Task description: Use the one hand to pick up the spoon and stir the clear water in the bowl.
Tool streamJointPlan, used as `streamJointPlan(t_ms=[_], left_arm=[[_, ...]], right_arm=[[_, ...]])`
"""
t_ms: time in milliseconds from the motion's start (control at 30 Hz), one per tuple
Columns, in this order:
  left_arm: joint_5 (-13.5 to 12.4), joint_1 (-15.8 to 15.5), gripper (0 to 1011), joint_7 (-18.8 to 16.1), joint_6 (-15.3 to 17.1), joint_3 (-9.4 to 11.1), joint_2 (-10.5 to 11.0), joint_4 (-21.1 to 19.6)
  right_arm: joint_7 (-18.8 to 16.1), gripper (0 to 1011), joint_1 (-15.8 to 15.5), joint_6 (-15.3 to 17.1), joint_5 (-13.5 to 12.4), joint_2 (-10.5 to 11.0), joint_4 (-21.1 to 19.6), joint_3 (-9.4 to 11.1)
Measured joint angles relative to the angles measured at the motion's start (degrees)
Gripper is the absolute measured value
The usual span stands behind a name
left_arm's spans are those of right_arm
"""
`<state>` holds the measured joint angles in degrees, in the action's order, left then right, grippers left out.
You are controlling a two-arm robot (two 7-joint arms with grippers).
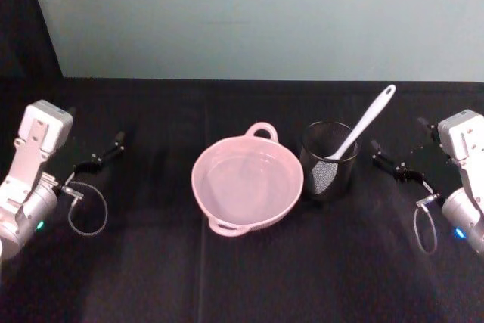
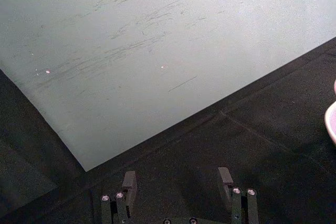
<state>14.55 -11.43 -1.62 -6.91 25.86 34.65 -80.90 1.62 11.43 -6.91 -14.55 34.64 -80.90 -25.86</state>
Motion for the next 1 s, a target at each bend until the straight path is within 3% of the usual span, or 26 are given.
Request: streamJointPlan(t_ms=[567, 833, 1000], left_arm=[[0.0, 0.0, 1011, 0.0, 0.0, 0.0, 0.0, 0.0], [0.0, 0.0, 1011, 0.0, 0.0, 0.0, 0.0, 0.0], [0.0, 0.0, 1011, 0.0, 0.0, 0.0, 0.0, 0.0]], right_arm=[[0.0, 1003, 0.0, 0.0, 0.0, 0.0, 0.0, 0.0], [0.5, 1003, -3.3, 1.7, 1.5, 2.0, -4.5, 1.7], [-1.1, 1003, -6.9, 4.0, -0.7, 4.3, -9.5, 4.3]])
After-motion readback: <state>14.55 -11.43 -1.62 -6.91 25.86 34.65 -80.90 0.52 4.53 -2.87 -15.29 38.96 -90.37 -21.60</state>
